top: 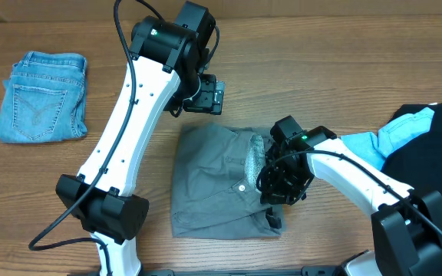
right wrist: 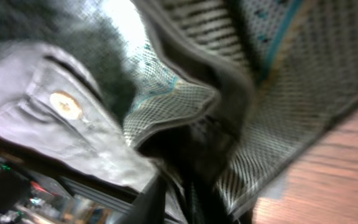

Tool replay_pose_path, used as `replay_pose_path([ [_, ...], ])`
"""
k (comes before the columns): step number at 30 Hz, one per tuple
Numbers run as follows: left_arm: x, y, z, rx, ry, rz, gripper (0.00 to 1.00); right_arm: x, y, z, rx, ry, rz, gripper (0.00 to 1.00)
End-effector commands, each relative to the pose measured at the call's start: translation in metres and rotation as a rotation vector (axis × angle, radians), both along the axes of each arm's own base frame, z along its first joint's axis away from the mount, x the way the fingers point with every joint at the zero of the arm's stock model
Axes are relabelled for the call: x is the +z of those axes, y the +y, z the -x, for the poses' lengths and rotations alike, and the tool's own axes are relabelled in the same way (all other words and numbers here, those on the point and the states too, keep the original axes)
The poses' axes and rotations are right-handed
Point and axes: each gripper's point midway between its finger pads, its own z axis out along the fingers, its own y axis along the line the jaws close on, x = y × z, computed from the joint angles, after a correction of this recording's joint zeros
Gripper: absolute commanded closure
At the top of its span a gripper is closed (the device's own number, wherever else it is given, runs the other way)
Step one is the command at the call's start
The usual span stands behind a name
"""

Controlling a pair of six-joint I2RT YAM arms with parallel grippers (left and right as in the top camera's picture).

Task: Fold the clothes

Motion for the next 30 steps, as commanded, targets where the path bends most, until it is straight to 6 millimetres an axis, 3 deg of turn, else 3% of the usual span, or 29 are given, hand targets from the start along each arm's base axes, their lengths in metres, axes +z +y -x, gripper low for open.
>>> replay_pose_path([
  [1,0.012,0.005,-0.003,-0.008,-0.047,-0.004,0.12,-0.002,-0.010,-0.006,-0.016,-0.025,0.054,0.72],
  [5,0.012,0.005,-0.003,-0.015,-0.048,-0.006,0.11,0.012,-0.005,-0.027,0.050,-0.150,-0.014,0.72],
  [12,0.013,0.005,-0.005,-0.014,-0.058,-0.005,0.09,0.066,0.035,-0.062,0.213,-0.477,-0.288,0.67],
  [19,0.013,0.005,-0.005,-0.014,-0.058,-0.006,0.07,0.074,0.060,-0.069,0.247,-0.546,-0.389,0.67],
  [24,0.013,0.005,-0.006,-0.014,-0.060,-0.007,0.06,0.083,0.072,-0.059,0.267,-0.518,-0.481,0.67],
  [30,0.012,0.005,-0.005,-0.014,-0.058,-0.008,0.05,0.087,0.076,-0.052,0.274,-0.487,-0.525,0.53],
])
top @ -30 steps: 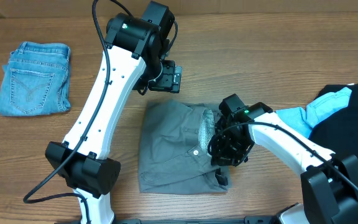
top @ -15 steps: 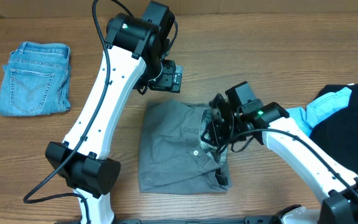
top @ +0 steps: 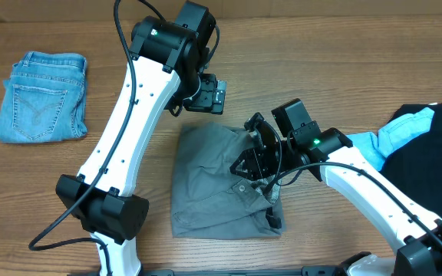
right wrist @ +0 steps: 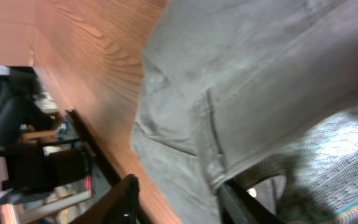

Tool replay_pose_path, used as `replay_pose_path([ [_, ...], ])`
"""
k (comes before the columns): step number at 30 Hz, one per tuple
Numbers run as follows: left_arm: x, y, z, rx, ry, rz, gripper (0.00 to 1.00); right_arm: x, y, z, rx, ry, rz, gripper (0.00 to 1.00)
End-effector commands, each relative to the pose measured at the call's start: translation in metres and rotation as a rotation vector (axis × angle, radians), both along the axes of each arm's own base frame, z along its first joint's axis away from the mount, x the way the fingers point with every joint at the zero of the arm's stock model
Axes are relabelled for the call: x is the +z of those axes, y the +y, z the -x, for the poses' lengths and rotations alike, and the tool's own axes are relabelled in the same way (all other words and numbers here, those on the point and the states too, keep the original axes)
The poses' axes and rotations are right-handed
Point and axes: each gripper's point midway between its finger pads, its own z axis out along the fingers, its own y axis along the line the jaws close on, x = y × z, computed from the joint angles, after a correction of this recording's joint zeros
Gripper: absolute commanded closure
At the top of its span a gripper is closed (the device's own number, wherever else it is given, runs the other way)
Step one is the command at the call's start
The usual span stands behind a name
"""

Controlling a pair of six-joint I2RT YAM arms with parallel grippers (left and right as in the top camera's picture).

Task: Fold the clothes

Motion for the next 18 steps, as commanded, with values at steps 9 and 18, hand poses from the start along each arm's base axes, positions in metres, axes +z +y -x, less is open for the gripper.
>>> replay_pose_path([
  [9,0.012,0.005,-0.002,-0.017,-0.042,-0.004,0.05,-0.017,-0.030,-0.029,-0.192,-0.043,0.194,0.96],
  [18,0.012,0.005,-0.002,-0.017,-0.045,-0.003,0.04,-0.024,-0.087,-0.072,-0.496,-0.110,0.396,0.96],
])
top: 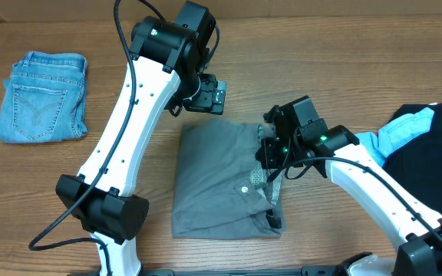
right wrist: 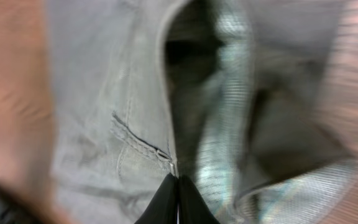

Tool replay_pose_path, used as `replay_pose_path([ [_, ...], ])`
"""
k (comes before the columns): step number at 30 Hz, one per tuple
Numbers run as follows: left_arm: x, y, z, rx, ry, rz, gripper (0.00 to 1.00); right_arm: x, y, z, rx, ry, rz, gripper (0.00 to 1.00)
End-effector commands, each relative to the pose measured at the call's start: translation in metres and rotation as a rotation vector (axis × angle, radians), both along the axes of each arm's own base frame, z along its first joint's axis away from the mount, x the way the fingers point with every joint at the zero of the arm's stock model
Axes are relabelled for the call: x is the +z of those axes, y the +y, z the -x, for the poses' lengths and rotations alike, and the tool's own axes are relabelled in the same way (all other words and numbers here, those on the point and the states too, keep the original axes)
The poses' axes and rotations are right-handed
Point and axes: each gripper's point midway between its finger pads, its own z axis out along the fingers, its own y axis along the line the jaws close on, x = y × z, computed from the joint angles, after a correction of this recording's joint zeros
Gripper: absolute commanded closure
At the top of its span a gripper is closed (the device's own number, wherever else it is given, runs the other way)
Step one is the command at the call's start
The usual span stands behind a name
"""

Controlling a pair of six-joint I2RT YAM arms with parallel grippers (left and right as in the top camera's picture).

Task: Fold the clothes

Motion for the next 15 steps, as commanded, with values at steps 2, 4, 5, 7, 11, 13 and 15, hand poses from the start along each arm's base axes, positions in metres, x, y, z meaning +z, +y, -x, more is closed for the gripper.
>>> replay_pose_path([
  [2,0.012,0.004,-0.003,-0.013,-0.048,0.002,0.04,0.008,-0.039,-0.047,-0.225,-0.151,0.163,0.96],
  [4,0.012,0.004,-0.004,-0.013,-0.050,0.002,0.04,0.013,-0.037,-0.058,-0.233,-0.202,0.150,0.87],
  [5,0.012,0.004,-0.004,-0.013,-0.050,0.002,0.04,0.016,-0.036,-0.061,-0.232,-0.218,0.142,0.77],
  [7,0.012,0.004,-0.003,-0.013,-0.048,0.002,0.04,0.017,-0.034,-0.059,-0.220,-0.211,0.137,0.67],
  [11,0.012,0.005,-0.002,-0.014,-0.042,-0.001,0.03,0.019,-0.024,-0.025,-0.057,-0.119,0.100,0.67],
  [13,0.012,0.004,-0.002,-0.014,-0.043,0.000,0.03,0.013,-0.023,-0.004,-0.027,-0.027,0.088,0.70],
  [15,0.012,0.004,-0.003,-0.014,-0.046,0.001,0.02,0.004,-0.027,0.015,-0.010,0.058,0.103,0.72],
])
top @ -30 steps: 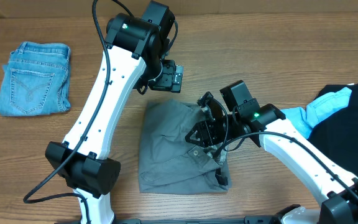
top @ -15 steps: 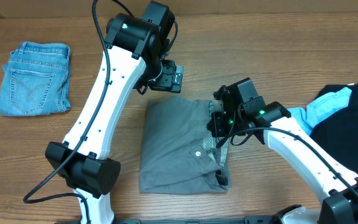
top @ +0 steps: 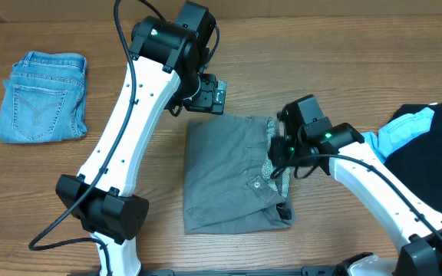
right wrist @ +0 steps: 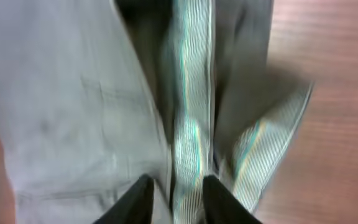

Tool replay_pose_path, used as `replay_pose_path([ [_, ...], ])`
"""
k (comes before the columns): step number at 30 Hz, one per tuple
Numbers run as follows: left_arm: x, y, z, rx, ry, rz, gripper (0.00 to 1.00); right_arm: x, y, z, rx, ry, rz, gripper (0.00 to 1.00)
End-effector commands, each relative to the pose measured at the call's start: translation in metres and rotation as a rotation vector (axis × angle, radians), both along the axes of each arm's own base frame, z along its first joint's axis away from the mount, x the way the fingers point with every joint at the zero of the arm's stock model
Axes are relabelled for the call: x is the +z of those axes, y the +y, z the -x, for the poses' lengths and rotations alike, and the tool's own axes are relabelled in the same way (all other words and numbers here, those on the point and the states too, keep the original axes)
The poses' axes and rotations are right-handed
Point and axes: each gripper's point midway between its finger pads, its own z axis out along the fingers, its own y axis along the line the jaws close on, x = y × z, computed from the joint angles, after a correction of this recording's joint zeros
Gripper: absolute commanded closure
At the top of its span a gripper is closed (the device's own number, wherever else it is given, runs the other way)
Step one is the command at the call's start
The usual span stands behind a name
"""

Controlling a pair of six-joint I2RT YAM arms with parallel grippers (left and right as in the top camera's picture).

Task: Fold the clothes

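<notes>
A grey pair of shorts (top: 229, 176) lies folded in a rough rectangle at the table's middle. In the right wrist view its grey cloth (right wrist: 61, 93) fills the left side, with a striped lining (right wrist: 191, 118) running down the centre. My right gripper (top: 276, 153) is low at the garment's upper right edge. Its jaws (right wrist: 180, 193) stand apart, open, with the striped lining between them. My left gripper (top: 212, 96) hangs above the table just behind the garment, holding nothing; its jaw state does not show.
Folded blue jeans (top: 41, 96) lie at the far left. A heap of black and light-blue clothes (top: 428, 130) sits at the right edge. The left arm's white link (top: 129, 130) slants down the table left of the grey garment.
The grey garment now lies a little further right on the table. My right gripper, then shut on its edge, has moved right and now has its jaws apart around the striped lining.
My right gripper first sat low on the garment's right side near the button. Then it was over the garment's middle with cloth raised. Then it was shut on the upper right edge. Now the garment lies flatter and further right. The left arm stayed still.
</notes>
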Motion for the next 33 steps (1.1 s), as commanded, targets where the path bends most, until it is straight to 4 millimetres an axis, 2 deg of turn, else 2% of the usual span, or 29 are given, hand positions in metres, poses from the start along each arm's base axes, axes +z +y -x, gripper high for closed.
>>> replay_pose_path([
  [1,0.012,0.004,-0.003,-0.013,-0.047,0.001,0.02,0.008,0.009,0.019,0.075,0.053,-0.057,0.72],
  [5,0.013,0.003,-0.005,-0.013,-0.056,0.005,0.00,-0.014,0.009,0.033,0.089,0.107,-0.072,0.71],
  [7,0.013,0.003,-0.005,-0.013,-0.056,0.005,0.00,-0.019,0.025,0.044,0.165,0.123,-0.177,0.70],
  [9,0.013,0.003,-0.005,-0.013,-0.055,0.005,0.00,-0.021,0.037,0.053,0.227,0.129,-0.264,0.65],
  [12,0.013,0.003,-0.005,-0.013,-0.055,0.005,0.00,-0.026,0.035,0.055,0.206,0.138,-0.266,0.61],
  [15,0.013,0.002,-0.004,-0.013,-0.052,0.010,0.00,-0.028,0.033,0.056,0.200,0.144,-0.252,0.53],
  [18,0.013,0.001,-0.004,-0.014,-0.048,0.015,0.00,-0.029,0.031,0.058,0.194,0.156,-0.242,0.52],
  [22,0.013,0.002,-0.003,-0.015,-0.046,0.014,0.00,-0.044,0.008,0.058,0.126,0.171,-0.105,0.51],
  [26,0.013,0.002,-0.003,-0.014,-0.046,0.015,0.00,-0.054,0.007,0.060,0.126,0.170,-0.102,0.51],
  [29,0.013,0.002,-0.003,-0.014,-0.047,0.014,0.00,-0.054,0.016,0.069,0.151,0.196,-0.164,0.58],
  [31,0.013,0.002,-0.003,-0.015,-0.046,0.014,0.00,-0.051,0.022,0.078,0.177,0.228,-0.213,0.82],
  [33,0.013,0.002,-0.002,-0.014,-0.044,0.013,0.00,-0.046,0.025,0.083,0.197,0.247,-0.241,0.92],
])
